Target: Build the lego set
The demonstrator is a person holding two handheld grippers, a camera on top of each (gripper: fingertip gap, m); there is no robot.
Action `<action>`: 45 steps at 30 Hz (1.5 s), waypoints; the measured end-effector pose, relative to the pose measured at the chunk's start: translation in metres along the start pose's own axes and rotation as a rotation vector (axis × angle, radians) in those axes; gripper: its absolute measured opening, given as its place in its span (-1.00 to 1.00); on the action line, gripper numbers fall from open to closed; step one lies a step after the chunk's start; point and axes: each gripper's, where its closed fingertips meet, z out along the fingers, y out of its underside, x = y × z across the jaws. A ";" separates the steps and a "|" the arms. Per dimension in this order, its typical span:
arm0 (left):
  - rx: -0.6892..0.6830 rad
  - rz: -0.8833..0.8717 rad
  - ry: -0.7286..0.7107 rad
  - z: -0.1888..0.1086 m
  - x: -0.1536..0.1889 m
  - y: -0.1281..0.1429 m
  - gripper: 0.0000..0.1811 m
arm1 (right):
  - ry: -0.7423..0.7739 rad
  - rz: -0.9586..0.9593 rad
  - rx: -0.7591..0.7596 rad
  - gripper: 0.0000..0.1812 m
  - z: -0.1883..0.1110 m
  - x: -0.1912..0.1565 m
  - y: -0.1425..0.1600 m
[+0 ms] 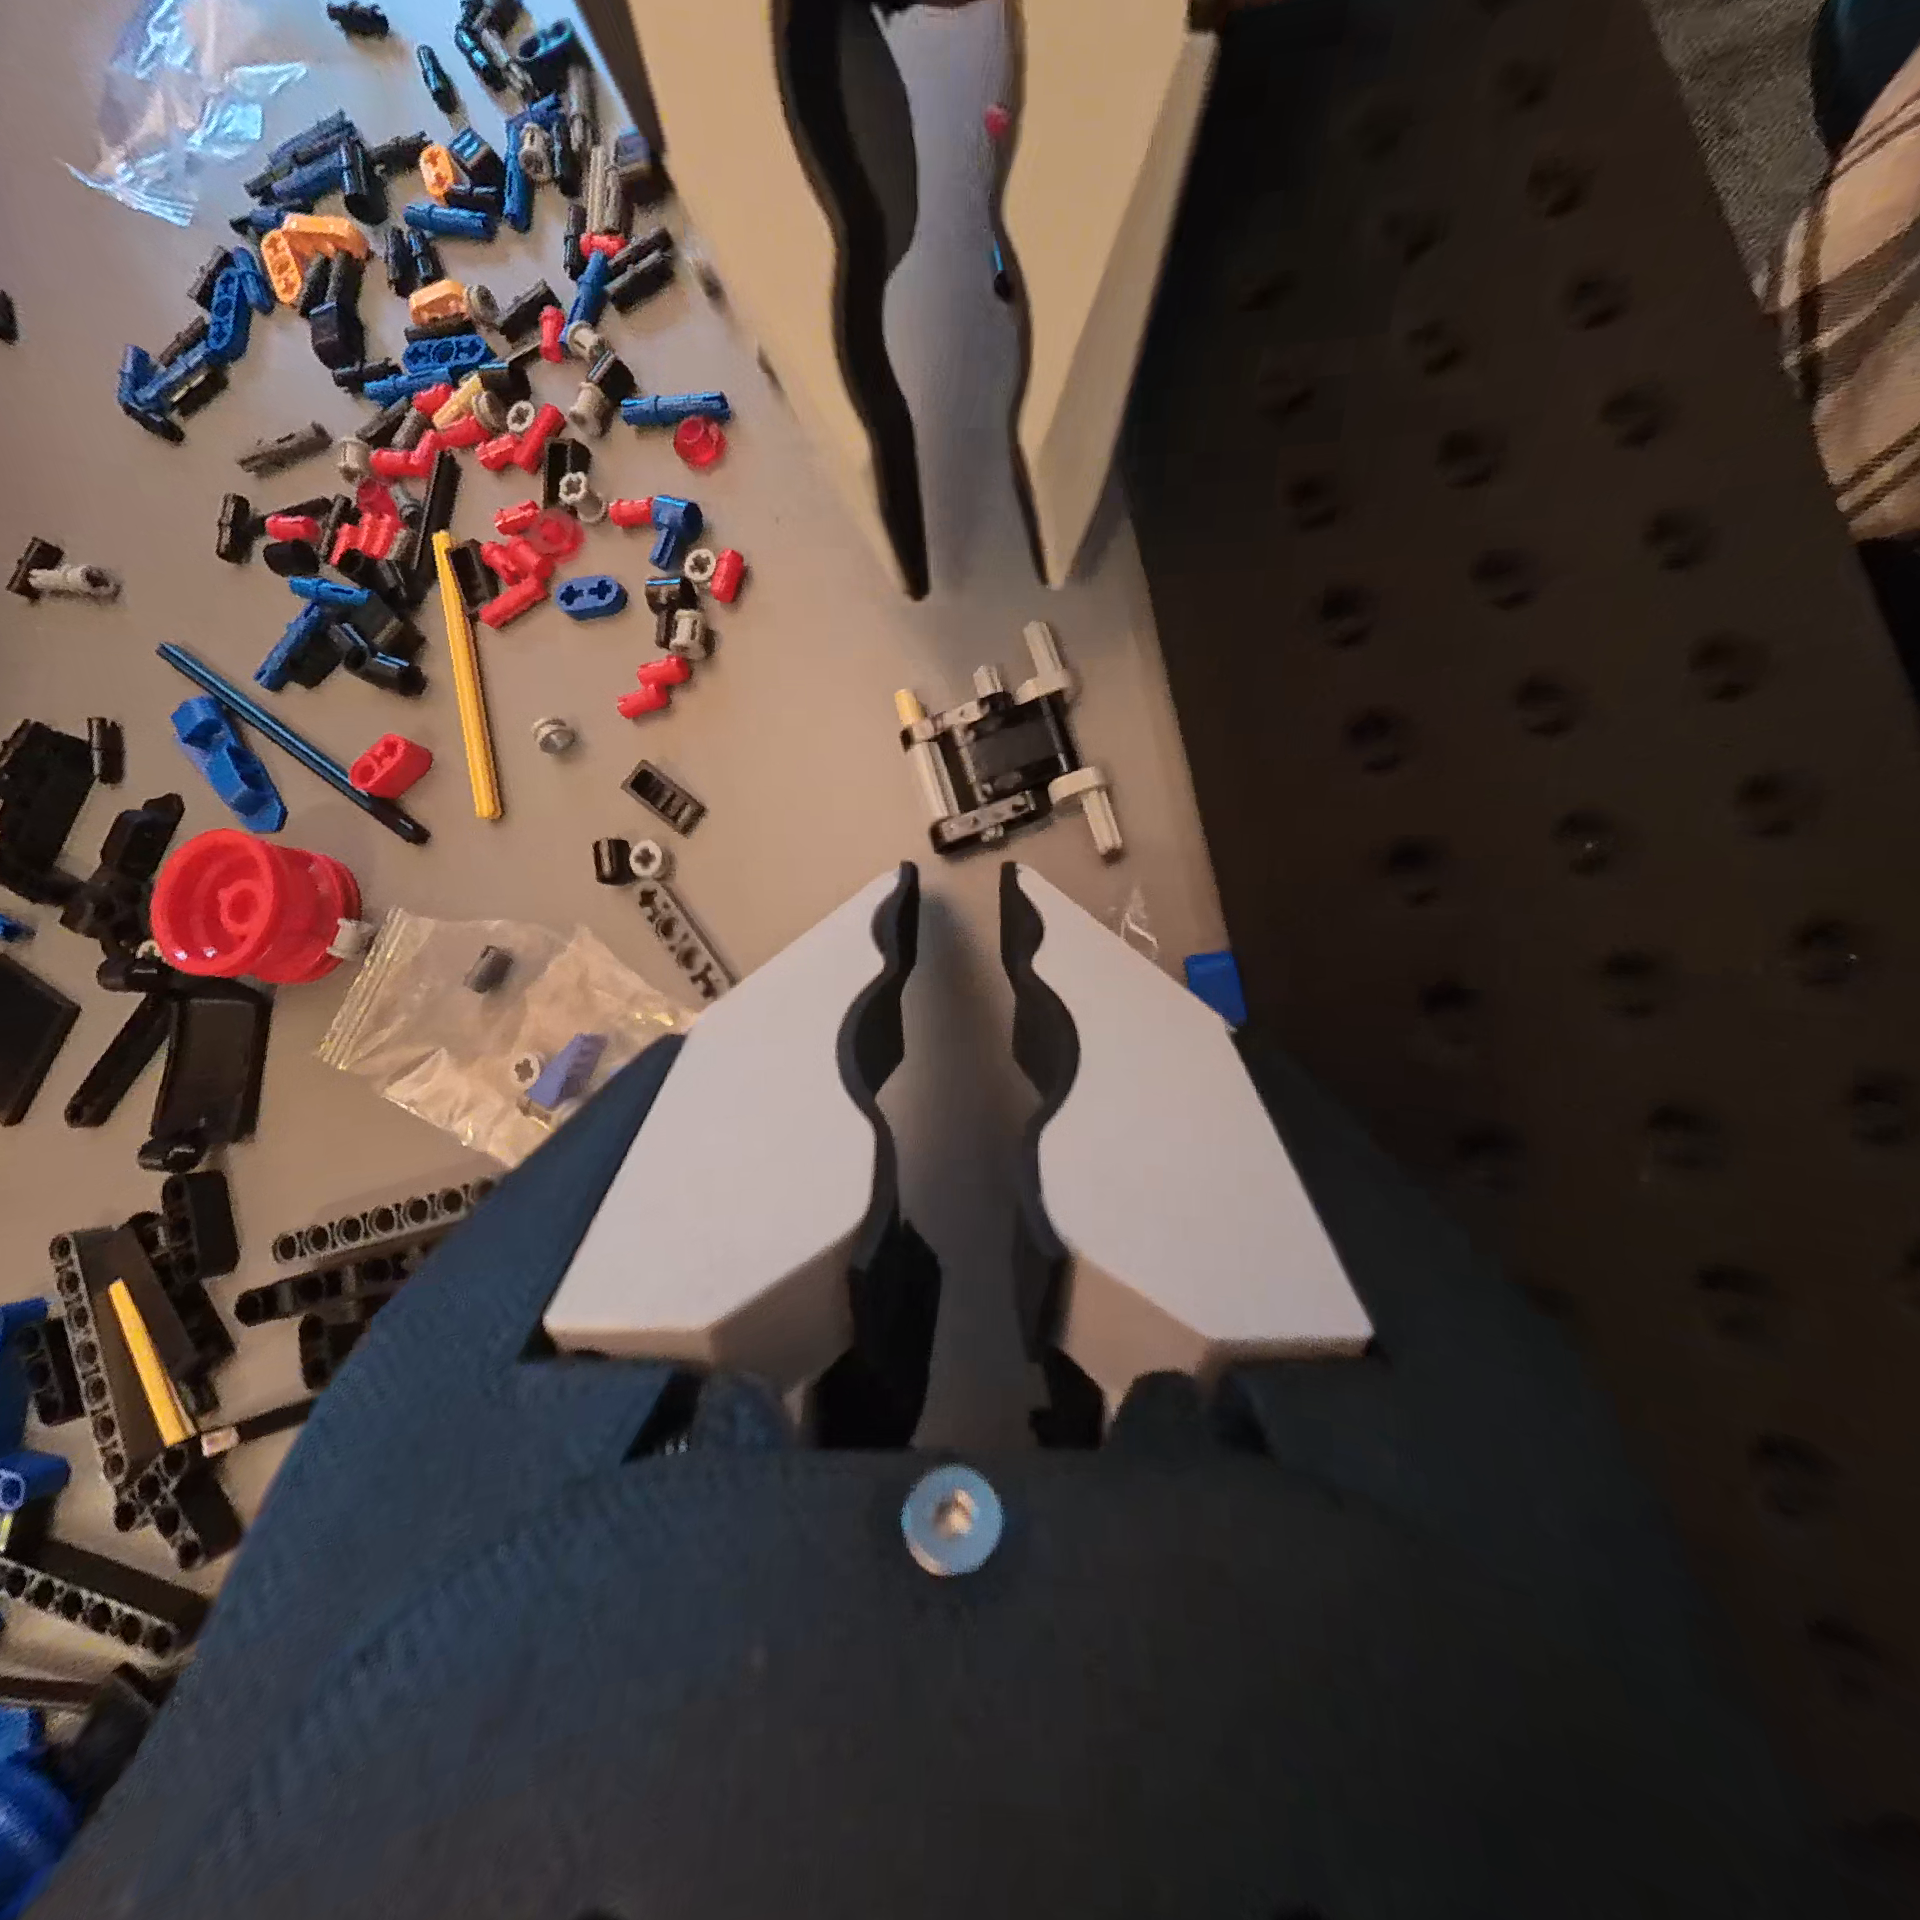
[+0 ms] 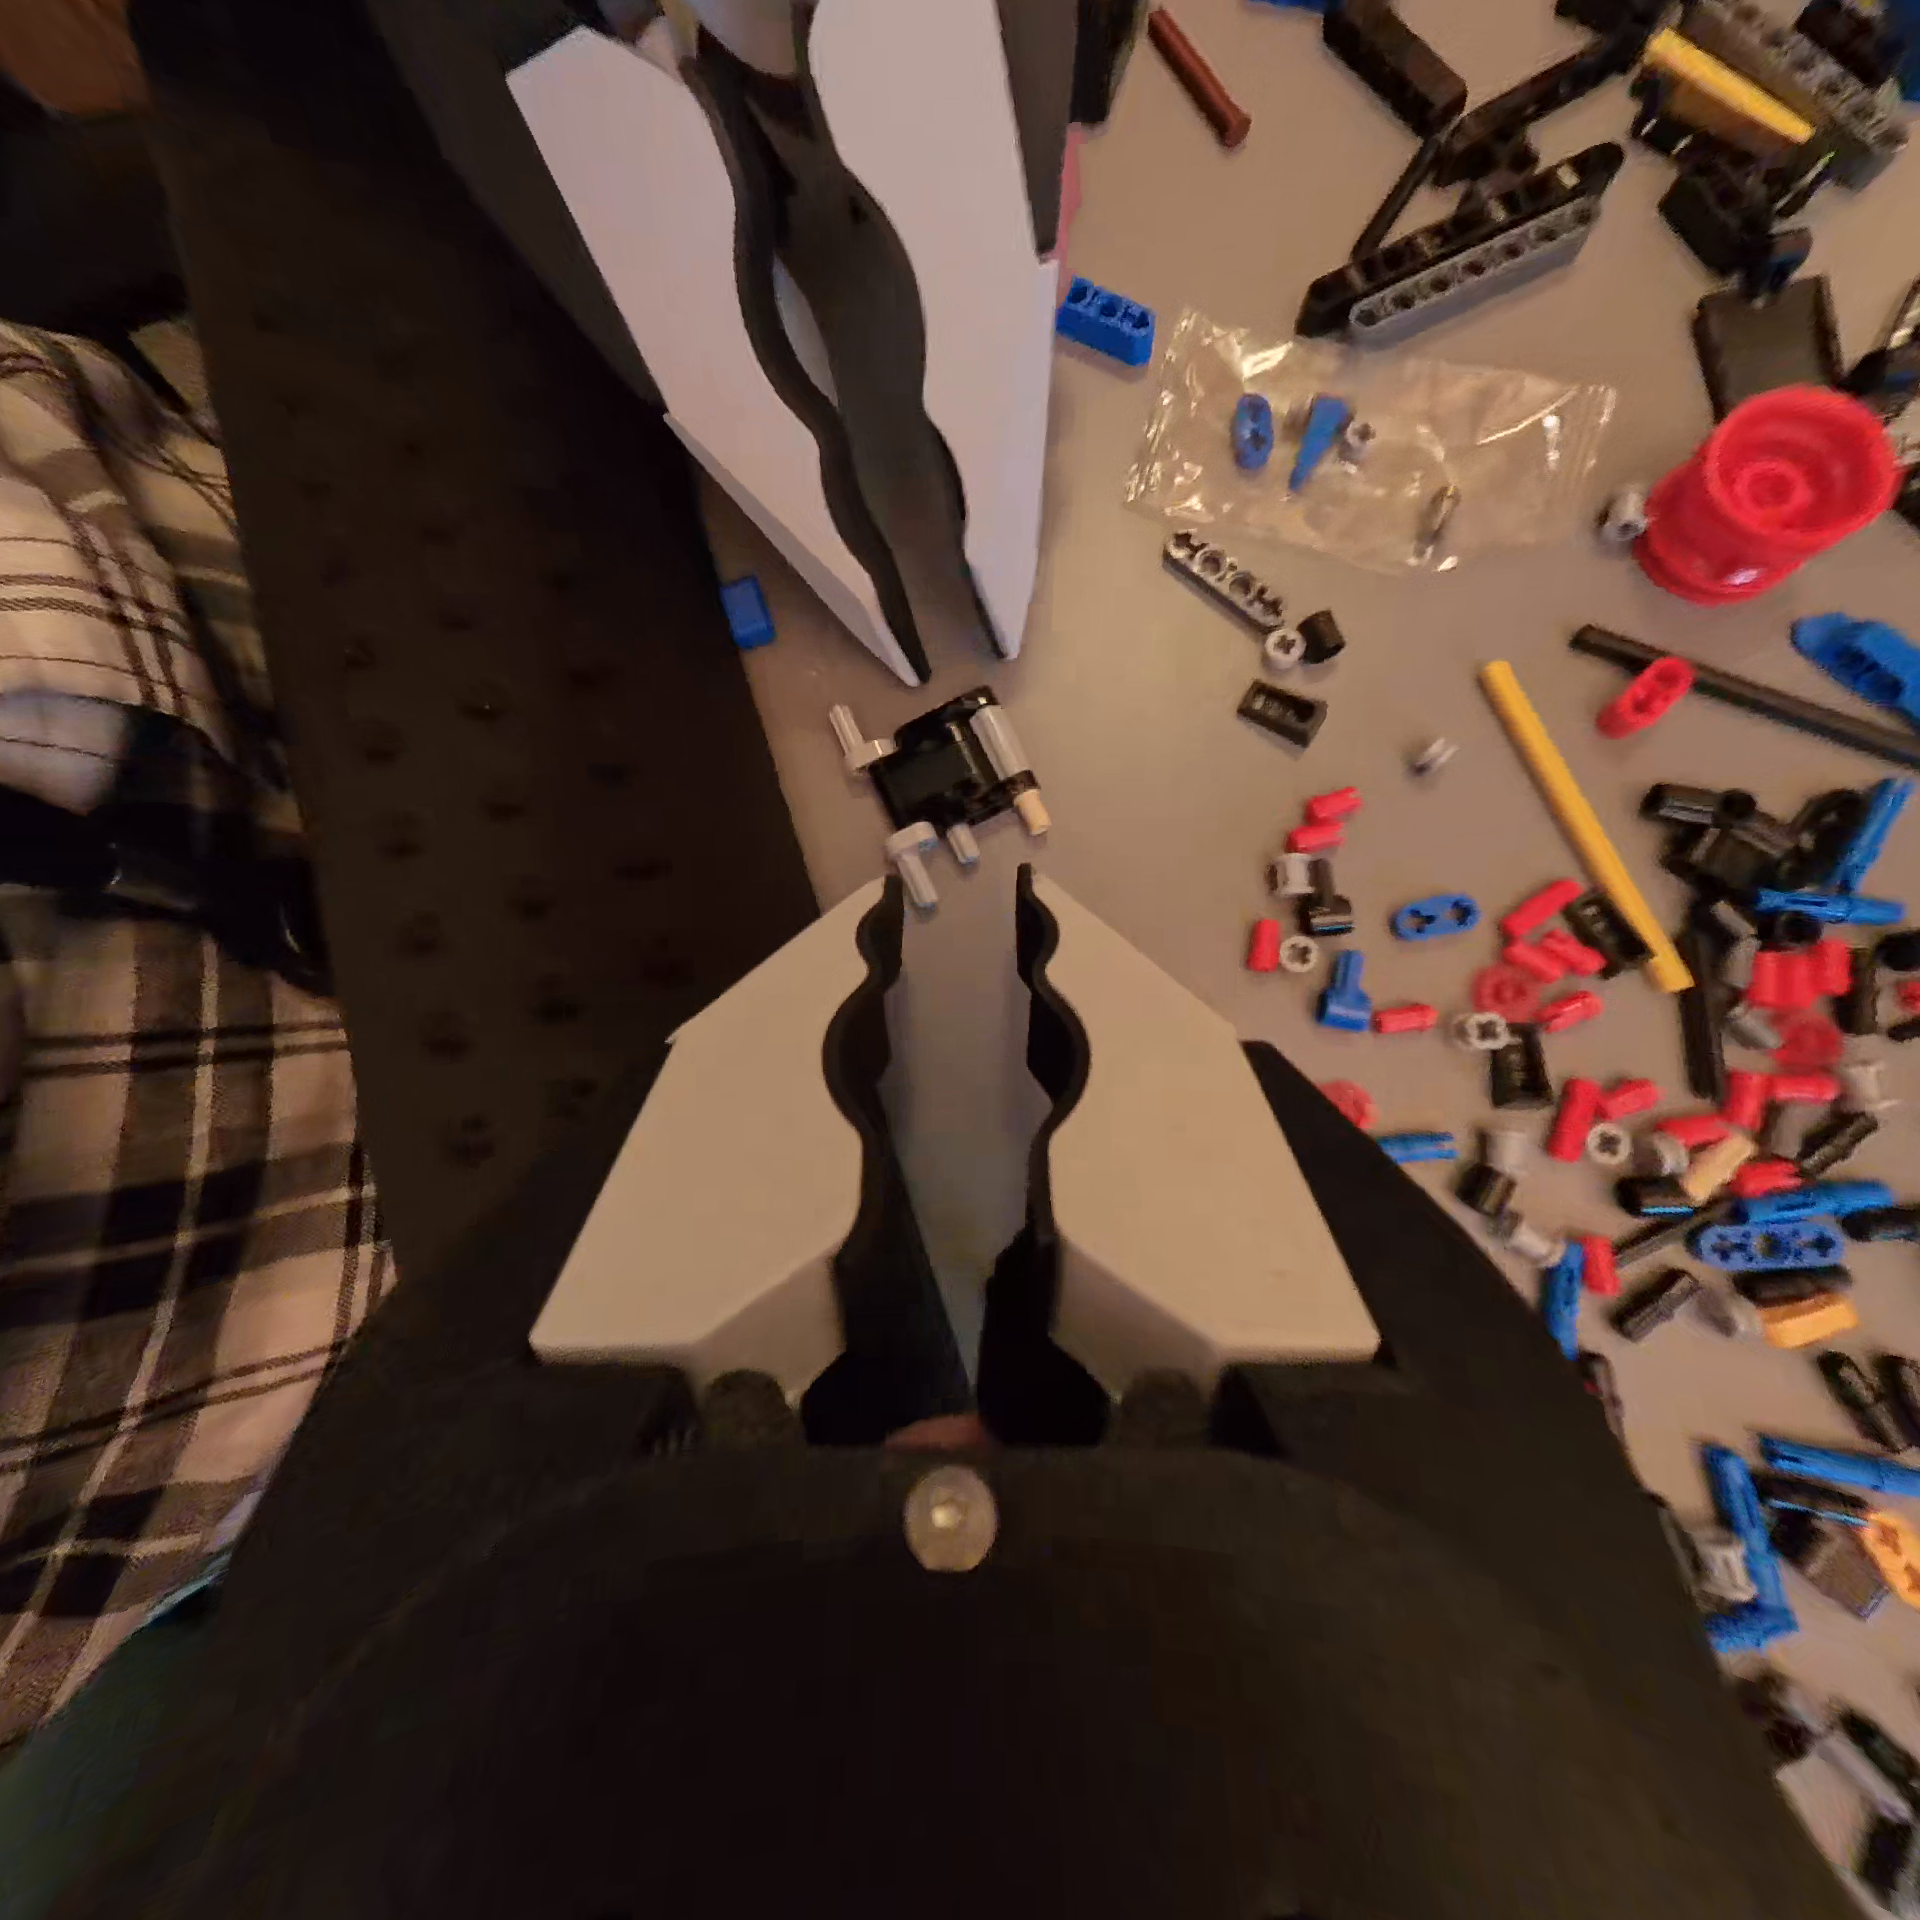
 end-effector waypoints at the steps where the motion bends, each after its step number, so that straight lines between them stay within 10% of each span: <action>1: -0.006 0.013 0.002 0.001 0.000 0.000 -0.84 | -0.010 0.009 -0.007 -0.76 0.003 -0.003 0.001; 15: -0.033 -0.014 -0.130 0.000 -0.007 0.000 -0.77 | -0.167 -0.036 -0.010 -0.68 0.035 0.012 -0.026; 45: -0.048 0.082 -0.165 0.003 -0.010 -0.002 -0.89 | 0.063 0.108 -0.009 -0.62 0.034 0.014 -0.019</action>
